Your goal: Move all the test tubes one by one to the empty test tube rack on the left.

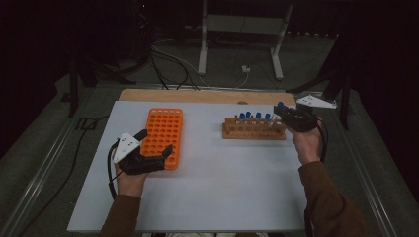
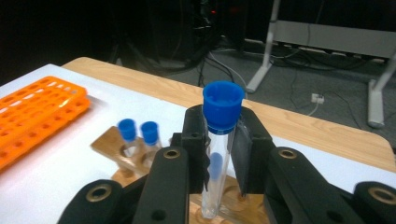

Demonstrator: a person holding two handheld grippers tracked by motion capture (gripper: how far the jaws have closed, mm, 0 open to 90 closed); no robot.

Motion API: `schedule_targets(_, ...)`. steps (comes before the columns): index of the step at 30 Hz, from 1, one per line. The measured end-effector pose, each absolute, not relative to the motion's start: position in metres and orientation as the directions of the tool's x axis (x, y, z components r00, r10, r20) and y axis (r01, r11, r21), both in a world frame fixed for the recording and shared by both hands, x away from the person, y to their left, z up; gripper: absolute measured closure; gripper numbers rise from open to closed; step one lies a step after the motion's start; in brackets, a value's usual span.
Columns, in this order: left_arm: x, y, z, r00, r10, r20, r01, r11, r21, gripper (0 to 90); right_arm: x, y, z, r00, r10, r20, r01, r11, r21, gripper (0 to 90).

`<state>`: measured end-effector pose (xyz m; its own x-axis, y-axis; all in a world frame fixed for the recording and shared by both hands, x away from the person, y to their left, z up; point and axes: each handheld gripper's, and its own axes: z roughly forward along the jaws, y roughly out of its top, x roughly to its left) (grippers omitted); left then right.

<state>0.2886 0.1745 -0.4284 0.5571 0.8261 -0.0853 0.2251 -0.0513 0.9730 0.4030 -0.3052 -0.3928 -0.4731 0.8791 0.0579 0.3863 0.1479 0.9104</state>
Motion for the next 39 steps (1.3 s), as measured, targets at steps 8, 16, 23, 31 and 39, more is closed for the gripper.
schedule_targets(8,0.304,0.155,-0.425,0.578,0.814,-0.059,0.216,-0.082,0.973,0.9,0.397,-0.287,-0.389,-0.533,0.843,0.072,0.379,0.162,0.911,76.6)
schedule_targets(16,0.317,0.135,-0.432,0.613,0.790,-0.019,0.218,-0.146,0.965,2.6,0.396,-0.257,-0.389,-0.599,0.795,0.097,0.382,0.177,0.907,76.5)
schedule_targets(23,0.328,0.119,-0.436,0.631,0.775,0.008,0.212,-0.182,0.960,2.6,0.395,-0.229,-0.390,-0.644,0.757,0.109,0.381,0.193,0.904,76.5)
schedule_targets(31,0.336,0.103,-0.436,0.644,0.765,-0.013,0.228,-0.176,0.958,2.7,0.391,-0.197,-0.391,-0.694,0.712,0.103,0.369,0.230,0.900,76.4)
schedule_targets(39,0.340,0.088,-0.438,0.660,0.751,-0.040,0.249,-0.168,0.954,7.6,0.385,-0.160,-0.393,-0.753,0.650,0.104,0.353,0.265,0.897,76.4)
